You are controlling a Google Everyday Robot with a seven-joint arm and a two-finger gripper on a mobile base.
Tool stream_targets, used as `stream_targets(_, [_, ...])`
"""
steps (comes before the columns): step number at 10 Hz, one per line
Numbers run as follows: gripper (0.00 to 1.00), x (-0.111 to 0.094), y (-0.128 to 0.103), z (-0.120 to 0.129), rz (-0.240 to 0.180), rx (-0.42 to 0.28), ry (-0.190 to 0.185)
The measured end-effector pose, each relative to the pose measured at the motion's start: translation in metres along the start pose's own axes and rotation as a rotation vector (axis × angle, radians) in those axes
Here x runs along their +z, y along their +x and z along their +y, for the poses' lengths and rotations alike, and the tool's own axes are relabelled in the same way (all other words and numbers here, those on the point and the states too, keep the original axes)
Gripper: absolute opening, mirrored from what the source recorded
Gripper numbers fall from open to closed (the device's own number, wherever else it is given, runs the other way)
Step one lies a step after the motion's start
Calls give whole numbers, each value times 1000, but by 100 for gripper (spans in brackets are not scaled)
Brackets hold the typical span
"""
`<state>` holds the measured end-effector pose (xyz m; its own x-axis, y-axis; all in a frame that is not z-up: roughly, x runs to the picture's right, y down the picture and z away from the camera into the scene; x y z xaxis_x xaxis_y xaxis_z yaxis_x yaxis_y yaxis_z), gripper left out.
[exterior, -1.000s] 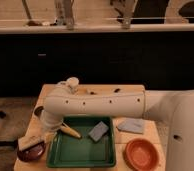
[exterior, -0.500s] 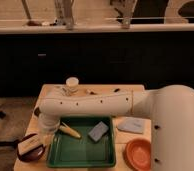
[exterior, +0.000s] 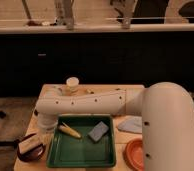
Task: Place eraser in purple bowl
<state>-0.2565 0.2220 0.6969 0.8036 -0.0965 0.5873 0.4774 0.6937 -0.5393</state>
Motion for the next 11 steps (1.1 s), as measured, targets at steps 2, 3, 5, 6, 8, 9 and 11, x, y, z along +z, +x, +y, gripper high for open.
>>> stream_targets(2, [0,0,2,-5,28,0,9])
stream_targets(3, [0,0,4,-8,48,0,12])
stream_targets(5, [0,4,6,-10,89,-6,11])
stream_targets(6, [0,5,10,-11,102,-2,11])
stream_targets(8, [0,5,16,-11,117,6,7])
stream_targets(9, [0,6,16,-11,118,6,6])
stream_targets(11, [13,6,16,-11,117,4,7])
